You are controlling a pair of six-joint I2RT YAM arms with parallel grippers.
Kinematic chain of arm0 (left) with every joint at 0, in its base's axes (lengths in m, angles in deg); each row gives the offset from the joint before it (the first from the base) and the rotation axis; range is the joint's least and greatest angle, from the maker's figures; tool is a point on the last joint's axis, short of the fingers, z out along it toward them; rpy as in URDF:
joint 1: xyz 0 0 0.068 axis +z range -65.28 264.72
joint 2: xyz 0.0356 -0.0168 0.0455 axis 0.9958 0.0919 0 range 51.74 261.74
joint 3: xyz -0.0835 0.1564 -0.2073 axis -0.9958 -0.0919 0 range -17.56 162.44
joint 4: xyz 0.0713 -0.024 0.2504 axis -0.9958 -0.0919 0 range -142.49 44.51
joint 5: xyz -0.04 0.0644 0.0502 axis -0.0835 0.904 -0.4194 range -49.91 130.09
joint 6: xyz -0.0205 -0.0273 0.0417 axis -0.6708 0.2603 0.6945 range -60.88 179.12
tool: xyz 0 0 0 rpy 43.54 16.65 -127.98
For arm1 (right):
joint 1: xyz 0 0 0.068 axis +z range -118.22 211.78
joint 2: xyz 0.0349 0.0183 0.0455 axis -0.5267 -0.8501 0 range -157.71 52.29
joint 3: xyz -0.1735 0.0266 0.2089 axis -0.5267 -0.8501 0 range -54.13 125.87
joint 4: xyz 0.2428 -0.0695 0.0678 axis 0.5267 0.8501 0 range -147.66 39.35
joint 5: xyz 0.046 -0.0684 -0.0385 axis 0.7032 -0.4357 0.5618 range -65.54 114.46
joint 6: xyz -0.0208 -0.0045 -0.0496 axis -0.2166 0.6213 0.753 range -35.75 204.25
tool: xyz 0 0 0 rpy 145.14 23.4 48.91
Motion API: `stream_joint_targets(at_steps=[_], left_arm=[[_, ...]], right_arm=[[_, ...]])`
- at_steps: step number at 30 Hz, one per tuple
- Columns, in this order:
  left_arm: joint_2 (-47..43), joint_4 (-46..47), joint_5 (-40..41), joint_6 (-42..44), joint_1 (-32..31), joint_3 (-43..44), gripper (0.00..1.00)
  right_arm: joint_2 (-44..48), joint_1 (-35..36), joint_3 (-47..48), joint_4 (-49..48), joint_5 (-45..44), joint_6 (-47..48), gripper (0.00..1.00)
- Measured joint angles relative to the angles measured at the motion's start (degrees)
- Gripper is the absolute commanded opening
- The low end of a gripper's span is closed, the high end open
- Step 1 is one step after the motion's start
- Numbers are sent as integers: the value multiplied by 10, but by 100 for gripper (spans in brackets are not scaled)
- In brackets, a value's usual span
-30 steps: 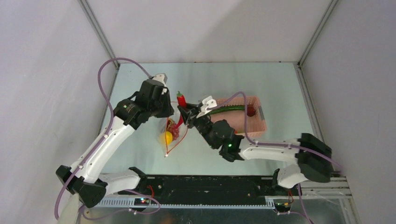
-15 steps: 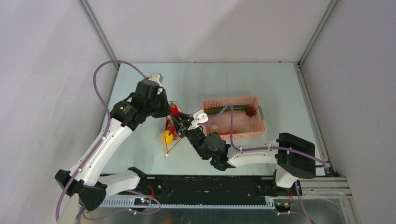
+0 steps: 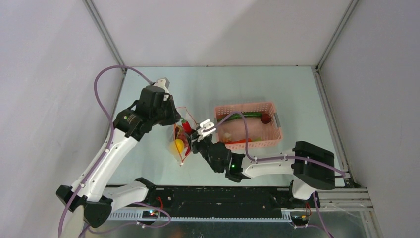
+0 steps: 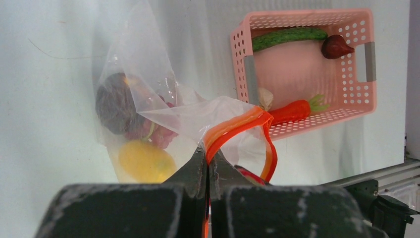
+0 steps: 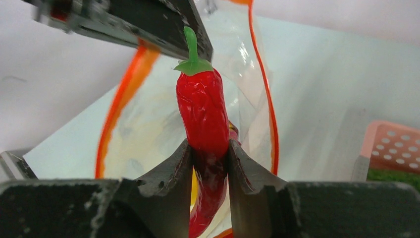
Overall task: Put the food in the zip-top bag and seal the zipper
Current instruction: Place the fake vegetable in the zipper food storage bag.
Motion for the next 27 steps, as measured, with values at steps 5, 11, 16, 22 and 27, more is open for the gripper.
stream_joint_targets(at_steps=[5, 11, 16, 22, 27], left_arm=[[0, 5, -11, 0, 1, -1, 0], [-2, 22, -43, 5, 2, -12, 0], [-2, 32, -75, 12, 2, -22, 0], [-2, 46, -89, 16, 2, -22, 0], [-2, 46, -87, 15, 2, -23, 0]], right_arm=[[2, -30, 16, 117, 6, -74, 18], [2, -89, 102, 336, 28, -171, 18], [2, -113, 188, 504, 36, -206, 19], [7, -135, 236, 603, 83, -199, 51], [8, -138, 236, 622, 140, -168, 69]])
